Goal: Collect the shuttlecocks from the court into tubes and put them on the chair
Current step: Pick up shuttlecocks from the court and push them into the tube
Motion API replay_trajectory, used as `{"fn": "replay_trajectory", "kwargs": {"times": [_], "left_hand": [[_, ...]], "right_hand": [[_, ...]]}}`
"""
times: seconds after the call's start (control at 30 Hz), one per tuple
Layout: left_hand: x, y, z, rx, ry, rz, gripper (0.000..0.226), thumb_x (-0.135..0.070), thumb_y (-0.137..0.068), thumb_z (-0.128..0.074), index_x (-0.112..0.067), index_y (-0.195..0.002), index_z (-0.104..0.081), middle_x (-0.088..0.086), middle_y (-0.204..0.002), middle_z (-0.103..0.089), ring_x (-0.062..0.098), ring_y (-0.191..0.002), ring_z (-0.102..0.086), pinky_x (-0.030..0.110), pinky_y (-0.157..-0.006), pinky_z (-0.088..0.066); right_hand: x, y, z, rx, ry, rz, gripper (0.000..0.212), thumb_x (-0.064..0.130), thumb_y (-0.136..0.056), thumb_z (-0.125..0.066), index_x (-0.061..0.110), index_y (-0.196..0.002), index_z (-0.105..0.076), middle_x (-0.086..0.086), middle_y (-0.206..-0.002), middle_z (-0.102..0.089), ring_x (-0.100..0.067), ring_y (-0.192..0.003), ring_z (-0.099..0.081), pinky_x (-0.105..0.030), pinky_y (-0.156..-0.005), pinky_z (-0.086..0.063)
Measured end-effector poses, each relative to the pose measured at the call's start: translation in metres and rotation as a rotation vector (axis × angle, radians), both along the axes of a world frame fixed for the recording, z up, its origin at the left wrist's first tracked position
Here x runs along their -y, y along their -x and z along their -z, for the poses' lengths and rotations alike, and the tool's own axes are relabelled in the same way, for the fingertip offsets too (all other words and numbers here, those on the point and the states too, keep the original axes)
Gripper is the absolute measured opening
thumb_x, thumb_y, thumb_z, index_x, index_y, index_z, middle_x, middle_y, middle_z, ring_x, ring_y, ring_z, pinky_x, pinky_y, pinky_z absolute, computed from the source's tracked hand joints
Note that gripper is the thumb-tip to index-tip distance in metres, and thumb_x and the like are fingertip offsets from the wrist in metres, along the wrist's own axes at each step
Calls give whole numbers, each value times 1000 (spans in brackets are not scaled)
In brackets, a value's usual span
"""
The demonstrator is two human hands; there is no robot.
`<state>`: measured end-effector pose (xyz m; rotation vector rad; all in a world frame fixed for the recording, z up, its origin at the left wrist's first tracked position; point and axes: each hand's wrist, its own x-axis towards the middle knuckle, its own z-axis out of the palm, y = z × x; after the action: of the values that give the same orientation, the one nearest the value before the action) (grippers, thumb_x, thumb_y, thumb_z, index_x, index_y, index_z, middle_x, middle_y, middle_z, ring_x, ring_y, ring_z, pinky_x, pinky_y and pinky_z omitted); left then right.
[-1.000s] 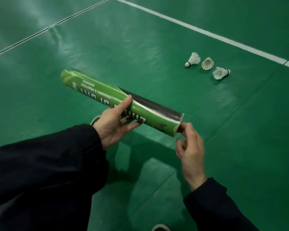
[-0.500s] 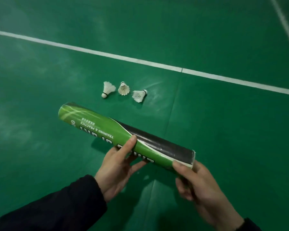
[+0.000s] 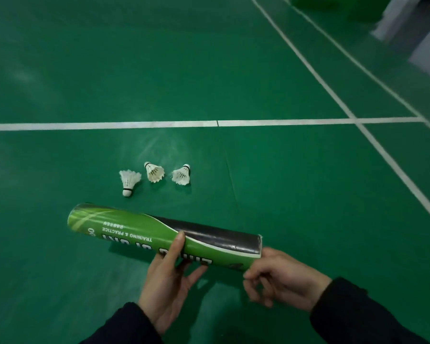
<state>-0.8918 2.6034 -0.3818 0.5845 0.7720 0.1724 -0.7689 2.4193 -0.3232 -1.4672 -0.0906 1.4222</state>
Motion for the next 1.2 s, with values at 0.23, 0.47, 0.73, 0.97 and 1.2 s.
{"fn": "replay_trajectory", "kwargs": {"times": [0.23,0.47,0.73,0.97,1.2], "left_hand": [[-74,18,-5,1,-44,-205,17,-27,-91,-69,-15,-102,-72,4,-94,-77,24,-105,-69,44,-73,-65],[-112,59,12,-75,-62,-484,26,-26,-86,-69,-12,-108,-67,7,-101,-77,25,-108,-68,50,-71,-64],[-110,63,22,-123,21,-695,45,-28,-80,-68,-8,-119,-62,15,-101,-72,33,-105,-68,48,-61,-63],[-100,43,20,-119,43,-853,32,-30,-91,-68,-11,-116,-68,13,-117,-74,27,-110,-69,45,-73,-64],[-86,11,31,-99,24,-765,36,-31,-92,-67,-10,-120,-68,15,-119,-74,25,-105,-74,46,-78,-64]], "right_hand": [[-81,-10,15,111,-138,25,45,42,-95,-61,10,-128,-62,-6,-110,-69,-19,-71,-63,-29,-60,-54],[-189,-80,93,968,170,-24,28,28,-100,-60,21,-127,-61,6,-119,-64,-10,-89,-62,-30,-87,-55],[-256,-180,193,1323,371,-372,35,31,-101,-53,24,-135,-52,-10,-132,-54,-23,-104,-62,-42,-96,-52],[-223,-117,97,443,-145,73,25,9,-103,-47,9,-91,-70,-8,-90,-74,-18,-80,-67,-26,-66,-54],[-221,-59,89,682,-20,-146,29,14,-90,-74,23,-103,-49,2,-99,-61,-12,-83,-60,-34,-65,-51]]}}
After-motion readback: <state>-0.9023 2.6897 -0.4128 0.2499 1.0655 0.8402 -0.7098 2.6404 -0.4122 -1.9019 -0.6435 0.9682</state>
